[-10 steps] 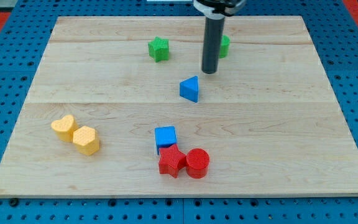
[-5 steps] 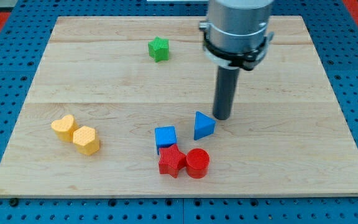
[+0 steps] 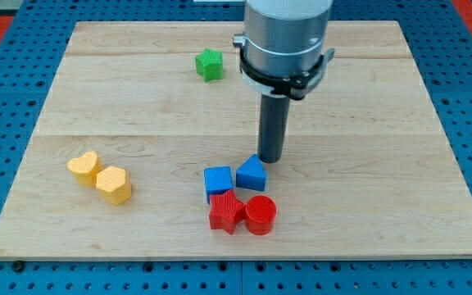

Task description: Move the blue triangle into the red circle

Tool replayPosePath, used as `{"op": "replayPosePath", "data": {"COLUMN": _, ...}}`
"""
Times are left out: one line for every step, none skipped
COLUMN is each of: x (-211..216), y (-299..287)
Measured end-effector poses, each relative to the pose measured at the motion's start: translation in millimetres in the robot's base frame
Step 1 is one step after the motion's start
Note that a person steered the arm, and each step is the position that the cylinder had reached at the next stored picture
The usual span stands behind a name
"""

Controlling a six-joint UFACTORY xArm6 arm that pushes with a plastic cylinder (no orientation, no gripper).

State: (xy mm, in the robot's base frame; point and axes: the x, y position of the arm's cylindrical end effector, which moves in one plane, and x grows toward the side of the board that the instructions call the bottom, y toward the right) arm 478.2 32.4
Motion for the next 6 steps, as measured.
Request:
{"op": "replayPosePath", "data": {"x": 1.7, "y": -32.9}}
{"op": "replayPosePath", "data": {"x": 18.5, "y": -40.5}}
{"op": "replayPosePath", "data": {"x": 26.3, "y": -37.1}}
{"op": "replayPosePath", "data": {"x": 8.2, "y": -32.0}}
{"op": "replayPosePath", "data": {"x": -2.8, "y": -16.6}}
{"op": "replayPosePath", "data": {"x": 2.4, "y": -8.7}}
